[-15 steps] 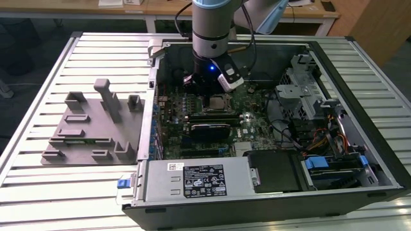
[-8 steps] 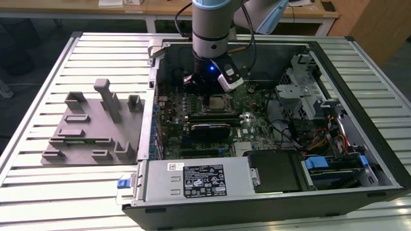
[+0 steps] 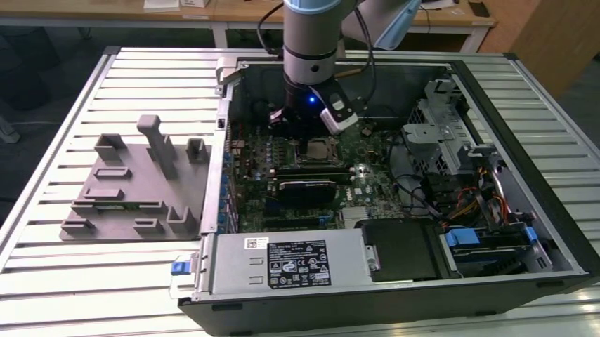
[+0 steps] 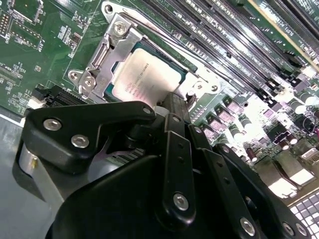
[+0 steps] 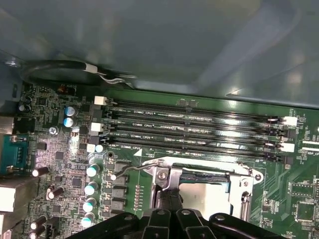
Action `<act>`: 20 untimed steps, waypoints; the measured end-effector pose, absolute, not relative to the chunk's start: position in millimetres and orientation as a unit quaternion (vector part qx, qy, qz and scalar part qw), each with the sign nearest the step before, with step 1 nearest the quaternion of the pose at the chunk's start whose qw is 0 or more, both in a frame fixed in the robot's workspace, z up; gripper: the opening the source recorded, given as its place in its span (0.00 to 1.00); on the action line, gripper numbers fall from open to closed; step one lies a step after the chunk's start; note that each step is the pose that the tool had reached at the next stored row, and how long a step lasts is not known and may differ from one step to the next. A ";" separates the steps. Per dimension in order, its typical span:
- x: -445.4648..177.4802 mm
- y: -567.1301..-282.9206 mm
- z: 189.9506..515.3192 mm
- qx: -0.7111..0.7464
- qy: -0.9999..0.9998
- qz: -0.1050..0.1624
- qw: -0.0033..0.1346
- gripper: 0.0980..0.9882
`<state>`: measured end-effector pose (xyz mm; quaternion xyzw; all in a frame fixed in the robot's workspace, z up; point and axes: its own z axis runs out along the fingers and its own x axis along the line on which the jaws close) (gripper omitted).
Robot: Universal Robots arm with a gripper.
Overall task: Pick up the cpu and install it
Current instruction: 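Close the cpu cover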
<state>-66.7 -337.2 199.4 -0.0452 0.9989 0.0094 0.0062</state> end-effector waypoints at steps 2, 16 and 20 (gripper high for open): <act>-66.2 -337.2 199.4 -0.045 0.999 0.009 0.006 0.01; -63.8 -337.2 206.1 -0.045 0.999 0.009 0.006 0.01; -63.8 -337.2 214.2 -0.045 0.999 0.009 0.006 0.01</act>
